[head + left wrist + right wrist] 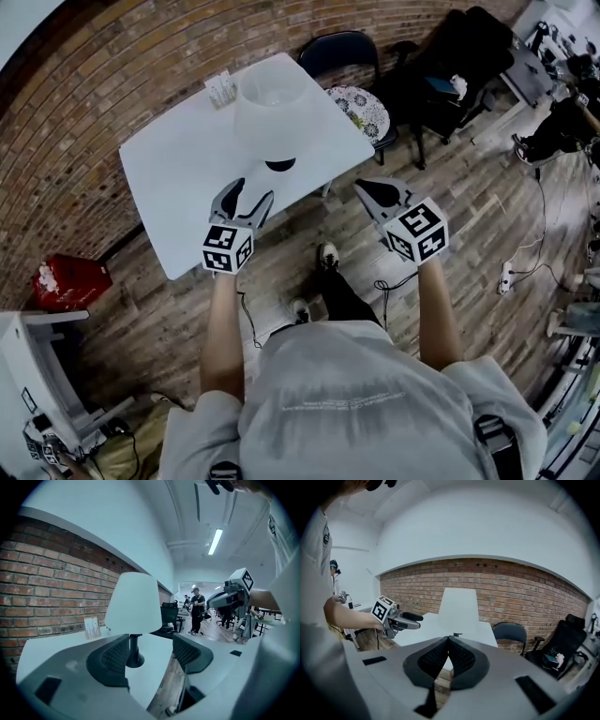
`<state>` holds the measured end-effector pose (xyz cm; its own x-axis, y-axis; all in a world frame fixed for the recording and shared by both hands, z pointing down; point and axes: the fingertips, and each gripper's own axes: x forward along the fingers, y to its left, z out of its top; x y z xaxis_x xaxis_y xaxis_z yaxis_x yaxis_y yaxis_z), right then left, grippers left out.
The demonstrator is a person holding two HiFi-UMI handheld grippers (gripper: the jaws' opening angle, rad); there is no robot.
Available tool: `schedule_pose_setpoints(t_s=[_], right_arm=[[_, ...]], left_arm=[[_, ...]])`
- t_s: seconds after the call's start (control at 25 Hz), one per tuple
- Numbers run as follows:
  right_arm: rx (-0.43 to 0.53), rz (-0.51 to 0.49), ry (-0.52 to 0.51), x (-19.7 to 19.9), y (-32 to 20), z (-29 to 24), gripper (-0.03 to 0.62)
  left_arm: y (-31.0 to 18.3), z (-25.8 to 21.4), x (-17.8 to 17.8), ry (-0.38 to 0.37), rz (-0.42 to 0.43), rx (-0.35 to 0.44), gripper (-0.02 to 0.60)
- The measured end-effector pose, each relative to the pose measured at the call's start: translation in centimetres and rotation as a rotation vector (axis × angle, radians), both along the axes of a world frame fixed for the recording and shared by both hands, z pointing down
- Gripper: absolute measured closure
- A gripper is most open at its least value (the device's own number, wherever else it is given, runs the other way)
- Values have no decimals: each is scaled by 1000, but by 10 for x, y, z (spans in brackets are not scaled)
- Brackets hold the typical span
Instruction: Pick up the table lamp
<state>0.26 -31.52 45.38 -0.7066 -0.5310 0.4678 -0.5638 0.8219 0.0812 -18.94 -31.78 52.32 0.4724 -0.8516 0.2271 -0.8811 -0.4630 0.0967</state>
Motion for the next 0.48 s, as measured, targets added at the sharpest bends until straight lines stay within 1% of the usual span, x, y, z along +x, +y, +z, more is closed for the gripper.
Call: schedule_pose_setpoints(t_s=[0.24, 0.48], right_arm=[[15, 100, 63, 15, -55, 19, 592], [18, 108, 58, 20, -97, 30, 591]], left_arm=[[-39, 44, 5, -59, -25, -84, 313], [-84, 79, 16, -105, -11, -148, 313]])
